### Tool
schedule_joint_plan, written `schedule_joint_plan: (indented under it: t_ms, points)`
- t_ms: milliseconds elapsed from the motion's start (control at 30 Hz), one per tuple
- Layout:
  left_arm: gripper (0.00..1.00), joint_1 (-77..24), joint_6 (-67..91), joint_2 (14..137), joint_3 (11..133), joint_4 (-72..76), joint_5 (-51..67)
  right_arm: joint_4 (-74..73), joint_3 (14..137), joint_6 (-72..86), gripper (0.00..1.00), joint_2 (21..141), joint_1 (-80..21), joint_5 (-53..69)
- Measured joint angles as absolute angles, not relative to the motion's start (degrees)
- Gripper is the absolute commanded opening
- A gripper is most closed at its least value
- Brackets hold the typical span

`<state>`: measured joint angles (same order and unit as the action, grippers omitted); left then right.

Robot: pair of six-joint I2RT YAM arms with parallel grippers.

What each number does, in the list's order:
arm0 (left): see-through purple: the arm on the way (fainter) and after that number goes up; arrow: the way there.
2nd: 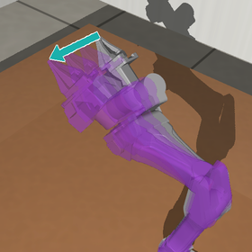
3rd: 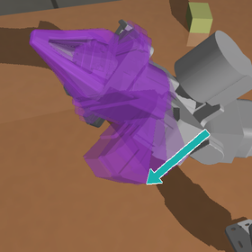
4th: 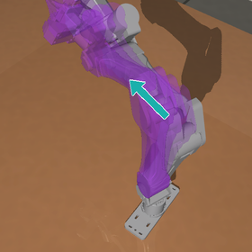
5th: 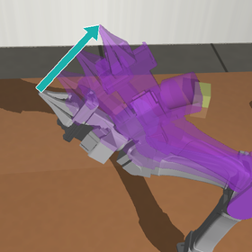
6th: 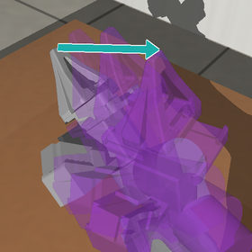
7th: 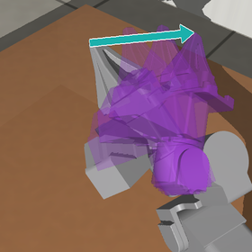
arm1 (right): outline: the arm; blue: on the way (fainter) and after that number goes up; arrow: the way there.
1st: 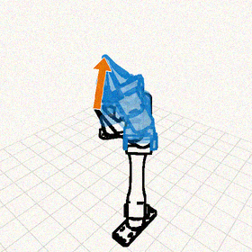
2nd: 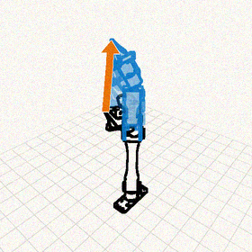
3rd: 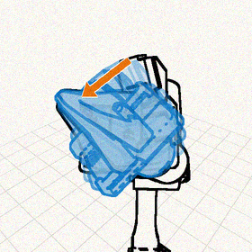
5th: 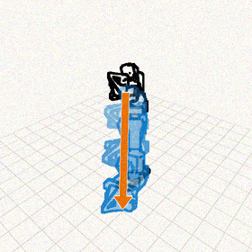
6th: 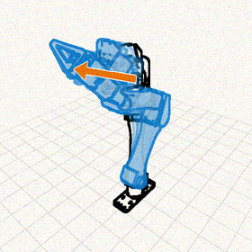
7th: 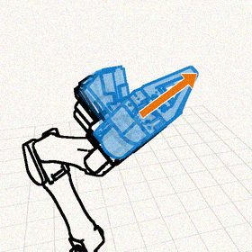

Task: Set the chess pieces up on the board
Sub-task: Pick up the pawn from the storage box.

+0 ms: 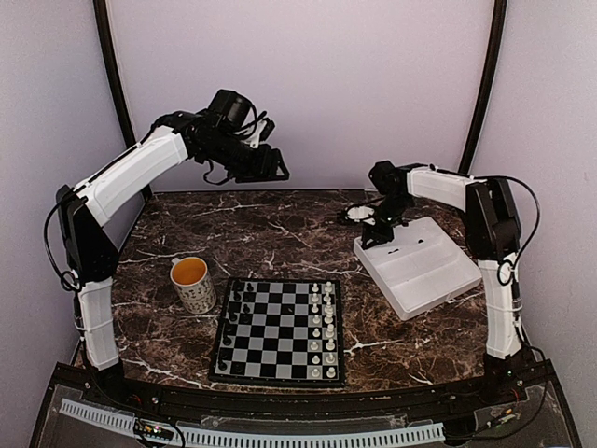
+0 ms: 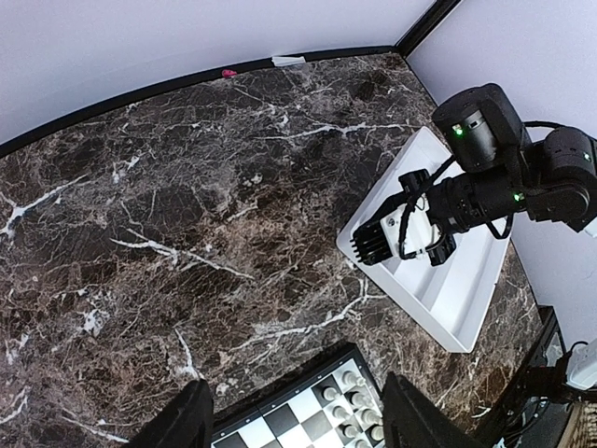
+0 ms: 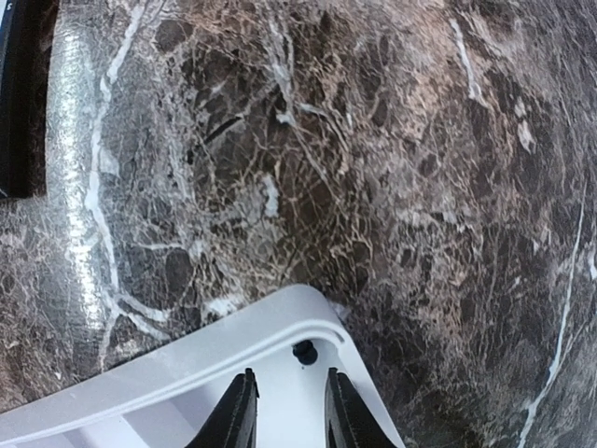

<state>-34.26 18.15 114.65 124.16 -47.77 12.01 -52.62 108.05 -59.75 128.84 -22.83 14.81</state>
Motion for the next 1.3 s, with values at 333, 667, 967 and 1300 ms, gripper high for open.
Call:
schedule_joint_plan:
  t_ms: [333,667,967,1300]
  points:
    - [0.65,-34.26,18.17,114.67,124.57,-48.38,11.9,-55.46,111.77,-64.47,0.25,133.16,-23.64,14.33]
    - [0.64,-34.22,18.17,114.93,124.86,-48.47,11.64,-58.48,113.45,-69.67,0.17,135.17,-23.66,14.98]
    - [0.64,-33.93,18.15,116.25,126.41,-48.86,11.66,-60.86,116.53,-69.78,0.03,136.92,-23.42,15.66]
    - [0.64,-33.85,17.34,116.27,126.41,-48.93,12.1,-61.87,113.86,-65.58,0.03,134.39,-20.03,16.1]
